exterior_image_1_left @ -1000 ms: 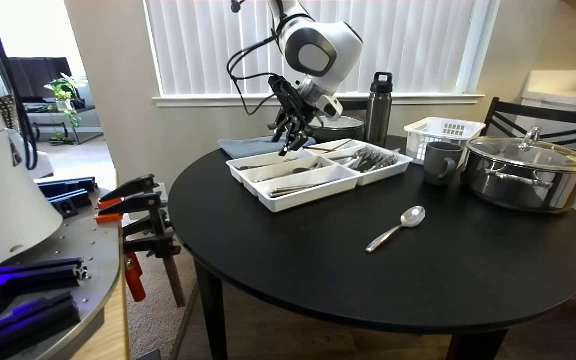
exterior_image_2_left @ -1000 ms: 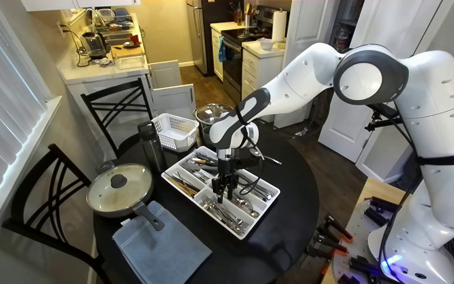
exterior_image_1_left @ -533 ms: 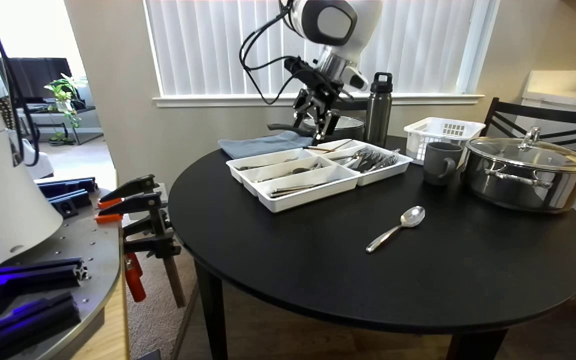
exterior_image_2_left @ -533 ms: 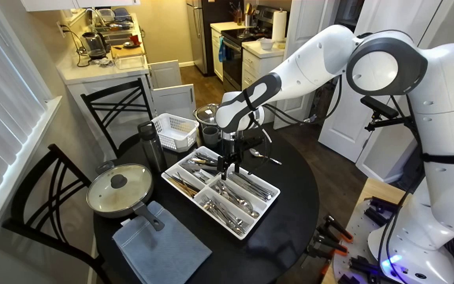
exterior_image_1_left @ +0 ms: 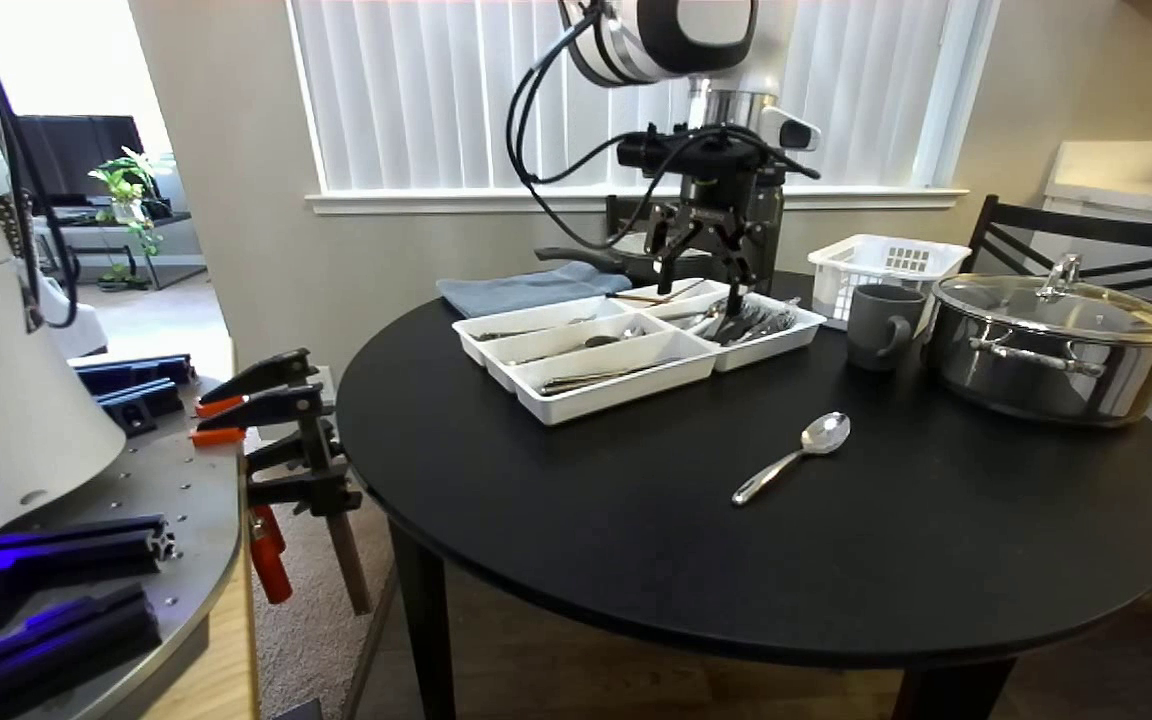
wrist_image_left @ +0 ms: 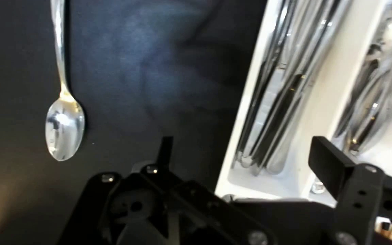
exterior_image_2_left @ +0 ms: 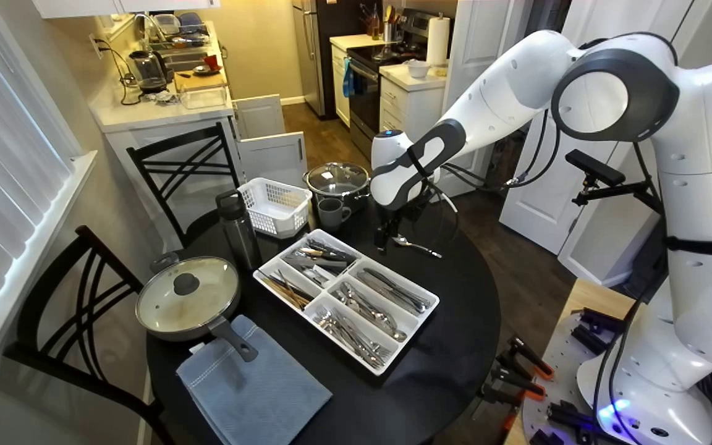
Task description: Put the cutlery in the tray
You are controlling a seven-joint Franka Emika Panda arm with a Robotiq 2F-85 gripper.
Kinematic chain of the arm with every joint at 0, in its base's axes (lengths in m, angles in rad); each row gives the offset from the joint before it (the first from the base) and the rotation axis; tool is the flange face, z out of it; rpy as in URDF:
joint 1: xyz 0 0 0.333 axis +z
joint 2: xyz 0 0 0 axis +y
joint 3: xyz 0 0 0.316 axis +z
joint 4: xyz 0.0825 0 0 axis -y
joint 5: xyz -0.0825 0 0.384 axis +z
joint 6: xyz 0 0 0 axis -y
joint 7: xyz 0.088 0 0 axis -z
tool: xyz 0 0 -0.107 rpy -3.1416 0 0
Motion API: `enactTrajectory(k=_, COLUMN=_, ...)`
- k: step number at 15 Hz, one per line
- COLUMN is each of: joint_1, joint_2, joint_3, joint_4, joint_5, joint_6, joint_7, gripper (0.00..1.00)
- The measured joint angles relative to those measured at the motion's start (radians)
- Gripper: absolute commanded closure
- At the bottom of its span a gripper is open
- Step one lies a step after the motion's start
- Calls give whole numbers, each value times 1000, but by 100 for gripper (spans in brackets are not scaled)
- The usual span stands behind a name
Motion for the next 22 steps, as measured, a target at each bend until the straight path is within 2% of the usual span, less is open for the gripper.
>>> enactTrajectory(k=3, joint_1=-60, joint_2=47, joint_3=1, joint_4=-48, joint_5=-6, joint_6=154, joint_7=-71, gripper=0)
enactTrajectory(k=8, joint_1=-143, joint_2=118, joint_3=-16, joint_4=-76, joint_5=-35, joint_6=344, joint_7=-86, gripper=0)
enactTrajectory(k=12, joint_1=-206, joint_2=146, joint_3=-5, joint_4=-77, joint_5=-46, joint_6=407, joint_7=-87, gripper=0)
enactTrajectory(k=16, joint_1=-249, joint_2=177, joint_3=17, joint_4=-77, joint_5=-46, joint_6=415, joint_7=-87, gripper=0)
enactTrajectory(k=17, joint_1=-257, joint_2=184, joint_3=22, joint_4=-77, joint_5=-46, joint_6=416, joint_7=-87, gripper=25)
enactTrajectory(k=18, joint_1=-265, joint_2=191, joint_3=25, joint_4=-76, joint_5=-46, joint_6=416, joint_7=-87, gripper=26)
enactTrajectory(k=22, joint_1=-304, joint_2=206, joint_3=45, joint_4=-75, joint_5=-46, joint_6=416, joint_7=-87, gripper=53)
